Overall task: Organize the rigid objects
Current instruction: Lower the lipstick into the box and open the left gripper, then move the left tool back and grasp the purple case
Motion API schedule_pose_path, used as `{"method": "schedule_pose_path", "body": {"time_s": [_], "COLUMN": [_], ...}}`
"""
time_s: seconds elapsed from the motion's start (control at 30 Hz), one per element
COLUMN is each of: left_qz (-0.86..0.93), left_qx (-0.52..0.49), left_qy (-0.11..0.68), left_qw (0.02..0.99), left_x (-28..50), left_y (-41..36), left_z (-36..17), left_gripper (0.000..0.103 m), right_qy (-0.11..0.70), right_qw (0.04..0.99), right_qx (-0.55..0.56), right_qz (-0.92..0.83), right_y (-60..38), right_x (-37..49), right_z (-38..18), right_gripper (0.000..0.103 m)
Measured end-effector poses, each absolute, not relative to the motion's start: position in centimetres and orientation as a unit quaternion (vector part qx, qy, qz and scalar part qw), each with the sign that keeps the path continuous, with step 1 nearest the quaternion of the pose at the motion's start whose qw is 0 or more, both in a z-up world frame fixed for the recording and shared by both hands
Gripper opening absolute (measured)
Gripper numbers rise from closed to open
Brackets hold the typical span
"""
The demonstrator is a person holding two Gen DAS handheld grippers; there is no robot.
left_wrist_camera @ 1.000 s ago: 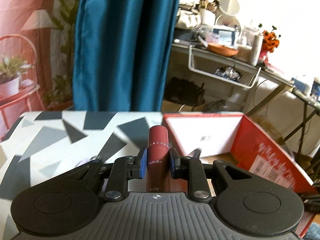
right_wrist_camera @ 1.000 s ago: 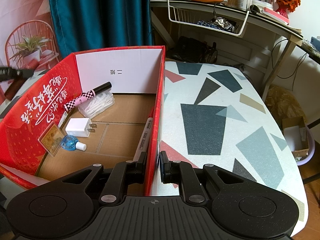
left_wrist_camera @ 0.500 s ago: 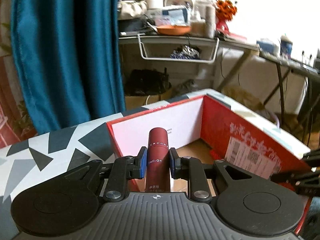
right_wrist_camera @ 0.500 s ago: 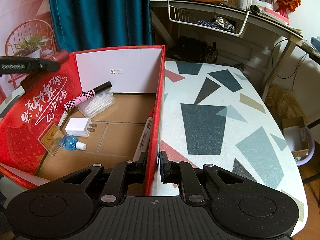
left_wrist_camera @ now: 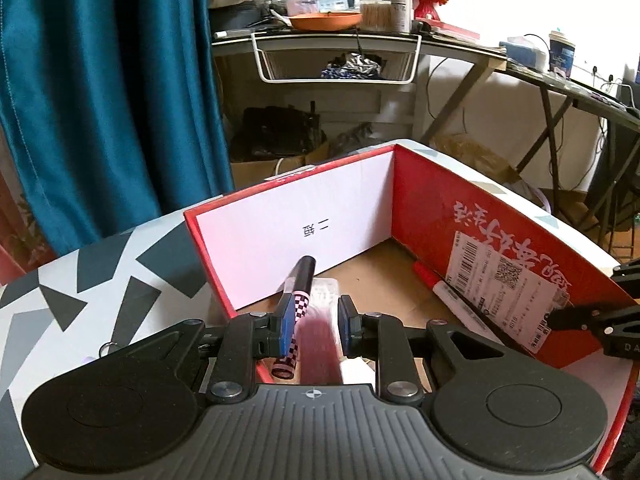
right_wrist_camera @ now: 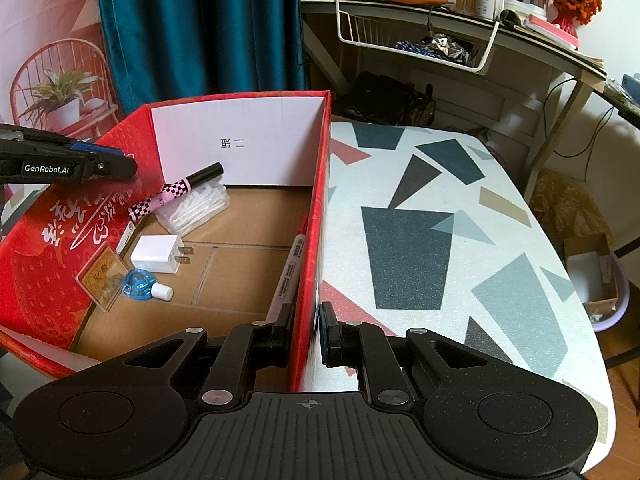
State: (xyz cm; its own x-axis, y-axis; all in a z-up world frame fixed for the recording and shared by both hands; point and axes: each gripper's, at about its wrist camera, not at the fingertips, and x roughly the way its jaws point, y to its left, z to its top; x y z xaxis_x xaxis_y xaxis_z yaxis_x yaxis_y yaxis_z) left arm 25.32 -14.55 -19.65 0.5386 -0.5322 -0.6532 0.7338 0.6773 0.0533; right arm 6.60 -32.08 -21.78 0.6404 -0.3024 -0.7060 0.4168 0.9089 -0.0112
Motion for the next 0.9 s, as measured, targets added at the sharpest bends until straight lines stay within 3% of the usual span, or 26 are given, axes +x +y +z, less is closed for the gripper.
{"method": "schedule_pose_path", "body": {"time_s": [0.2, 0.37, 0.5, 0.6, 0.7, 0.9], "left_qz": [-0.369, -0.352, -0.295, -0.236, -0.200, -0.185], "left_qx": [0.151, 0.111, 0.080, 0.066, 0.057, 0.083], "left_qy": [0.304, 0.278, 0.266, 0.281, 0.293, 0.309], "left_qw": [0.865, 0.887, 0.914, 0.928, 0.933, 0.929], "left_x": [25.6, 26.5, 28.1, 29.9, 31.5, 33.0], "left_y": [-14.0, -11.7, -8.3, -5.7, -3.2, -1.0], "left_z": [-19.2, -17.3, -16.4, -16.7, -17.4, -19.4], "left_gripper": [0.028, 0.050, 0.075, 0.079, 0.099, 0.101], "right_qy": [0.374, 0.375, 0.372, 0.371, 0.372, 0.370], "right_qw": [0.902, 0.902, 0.903, 0.903, 0.904, 0.904], "right_qx": [0.078, 0.077, 0.080, 0.082, 0.082, 0.084], "right_qz": [-0.200, -0.200, -0.200, -0.199, -0.197, -0.195], "right_y": [-32.1, -32.1, -32.1, -32.2, -32.2, -32.3], "right_x": [6.5, 6.5, 6.5, 6.4, 6.4, 6.3], "right_z": [-21.8, -21.8, -21.8, -21.9, -21.8, -21.9], "right_gripper": [0.012, 0.012, 0.012, 0.012, 0.012, 0.012]}}
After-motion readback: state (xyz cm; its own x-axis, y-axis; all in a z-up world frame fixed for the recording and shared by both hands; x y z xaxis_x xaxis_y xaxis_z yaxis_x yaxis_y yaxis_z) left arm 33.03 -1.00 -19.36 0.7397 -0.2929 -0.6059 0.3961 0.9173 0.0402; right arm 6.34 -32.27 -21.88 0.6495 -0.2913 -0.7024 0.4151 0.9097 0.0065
